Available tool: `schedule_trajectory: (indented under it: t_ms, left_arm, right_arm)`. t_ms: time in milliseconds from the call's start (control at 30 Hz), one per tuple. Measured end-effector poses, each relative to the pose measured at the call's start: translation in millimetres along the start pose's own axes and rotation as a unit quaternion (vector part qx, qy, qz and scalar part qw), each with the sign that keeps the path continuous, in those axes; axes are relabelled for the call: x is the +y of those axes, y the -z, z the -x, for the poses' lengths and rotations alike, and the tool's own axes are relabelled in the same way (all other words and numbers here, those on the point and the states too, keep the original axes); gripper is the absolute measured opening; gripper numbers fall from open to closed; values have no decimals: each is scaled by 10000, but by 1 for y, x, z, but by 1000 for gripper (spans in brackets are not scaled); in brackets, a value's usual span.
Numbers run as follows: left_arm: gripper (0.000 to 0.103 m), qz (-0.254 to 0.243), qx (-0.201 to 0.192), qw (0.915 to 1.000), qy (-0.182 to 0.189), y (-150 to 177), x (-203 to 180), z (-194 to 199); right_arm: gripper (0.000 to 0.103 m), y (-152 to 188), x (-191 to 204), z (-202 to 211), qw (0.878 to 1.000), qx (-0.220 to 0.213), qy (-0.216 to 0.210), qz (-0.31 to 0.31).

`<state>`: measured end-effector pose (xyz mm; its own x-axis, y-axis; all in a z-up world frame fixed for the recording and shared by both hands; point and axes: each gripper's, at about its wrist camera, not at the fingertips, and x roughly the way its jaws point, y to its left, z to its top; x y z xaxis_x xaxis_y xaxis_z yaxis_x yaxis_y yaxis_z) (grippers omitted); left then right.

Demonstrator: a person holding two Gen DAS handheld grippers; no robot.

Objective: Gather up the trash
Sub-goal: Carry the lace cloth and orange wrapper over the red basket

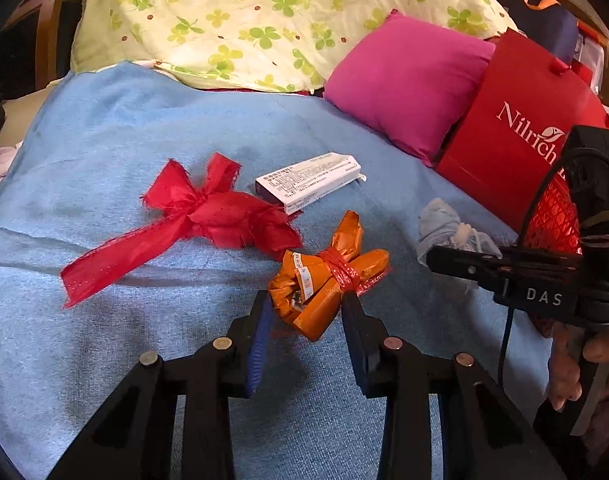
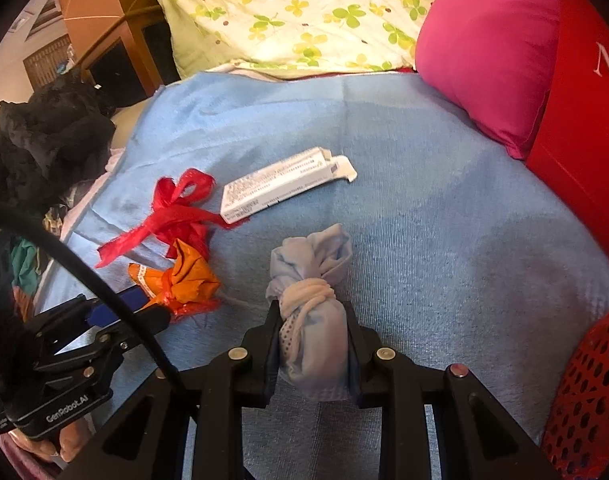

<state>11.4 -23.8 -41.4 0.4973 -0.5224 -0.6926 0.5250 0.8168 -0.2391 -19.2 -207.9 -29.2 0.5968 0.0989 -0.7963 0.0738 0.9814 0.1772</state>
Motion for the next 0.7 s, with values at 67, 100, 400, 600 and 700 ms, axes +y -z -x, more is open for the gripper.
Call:
schedule_trajectory:
  t_ms: [67, 100, 400, 600, 700]
  left_arm:
    - [37, 20, -64, 10000, 35, 1, 1, 6]
    - [37, 34, -111, 9999, 69, 1, 2, 11]
    - [37, 300, -380, 9988, 120, 13, 4, 43]
    - [37, 372, -570, 9976, 101, 22, -19, 72]
    - [37, 299, -627, 9976, 38, 17, -34, 84]
  right_arm:
    - [28, 0, 0, 5, 10000, -51, -34, 6]
    - [28, 0, 0, 7, 10000, -76, -51, 14]
    - [28, -3, -8, 33, 9992, -345, -182, -7]
    - [28, -3, -9, 57, 9973, -646, -346, 59]
    - [28, -3, -9, 71, 9954, -839, -454, 111]
